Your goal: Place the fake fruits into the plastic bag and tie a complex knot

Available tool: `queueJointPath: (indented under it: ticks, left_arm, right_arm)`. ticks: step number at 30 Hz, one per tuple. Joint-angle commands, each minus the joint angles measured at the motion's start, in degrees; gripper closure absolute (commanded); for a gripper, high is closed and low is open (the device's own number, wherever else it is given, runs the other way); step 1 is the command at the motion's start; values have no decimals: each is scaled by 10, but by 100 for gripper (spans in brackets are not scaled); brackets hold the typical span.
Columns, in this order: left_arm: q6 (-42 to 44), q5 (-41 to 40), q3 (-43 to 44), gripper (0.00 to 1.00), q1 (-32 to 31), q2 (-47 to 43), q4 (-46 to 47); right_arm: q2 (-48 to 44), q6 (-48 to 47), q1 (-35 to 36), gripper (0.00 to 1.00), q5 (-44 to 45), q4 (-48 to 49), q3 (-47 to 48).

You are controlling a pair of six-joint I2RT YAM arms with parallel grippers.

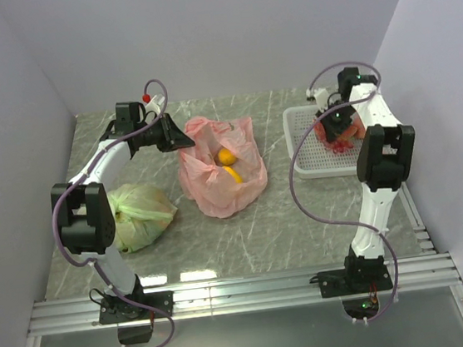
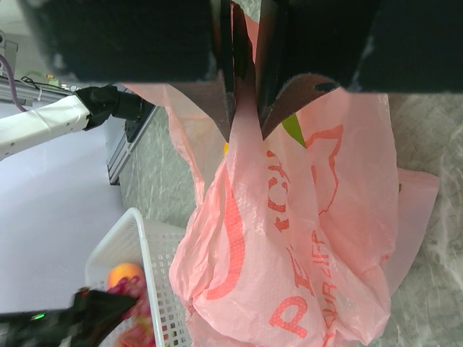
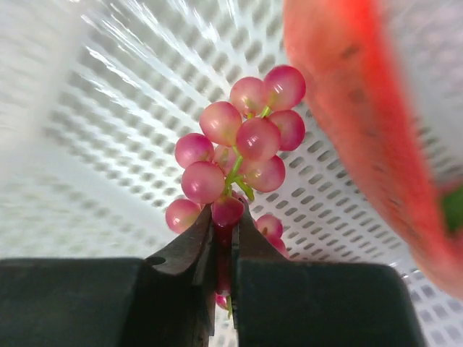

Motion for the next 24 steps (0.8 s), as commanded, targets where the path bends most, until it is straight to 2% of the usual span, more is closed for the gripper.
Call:
queueJointPath:
  ticks: [1, 4, 8, 12, 18, 24]
  left_arm:
    - [2, 28, 5, 81, 1, -20, 23]
    - [2, 32, 9, 81, 1, -16, 20]
    - [3, 35, 22, 81, 1, -8, 19]
    - [1, 41, 28, 81, 1, -4, 18]
    - [-24, 59, 27, 81, 5, 7, 39]
    - [-57, 71, 13, 80, 17, 14, 71]
  right_arm:
    - [-71, 43, 16, 100, -119, -84, 94]
    - [-83, 90, 44, 100, -161, -94, 151]
    - [-109, 147, 107, 100, -213, -77, 180]
    - [-132, 221, 179, 100, -269, -11, 168]
    - [-149, 356, 295, 100, -301, 176, 78]
    - [-141, 463, 369, 100, -232, 379, -32]
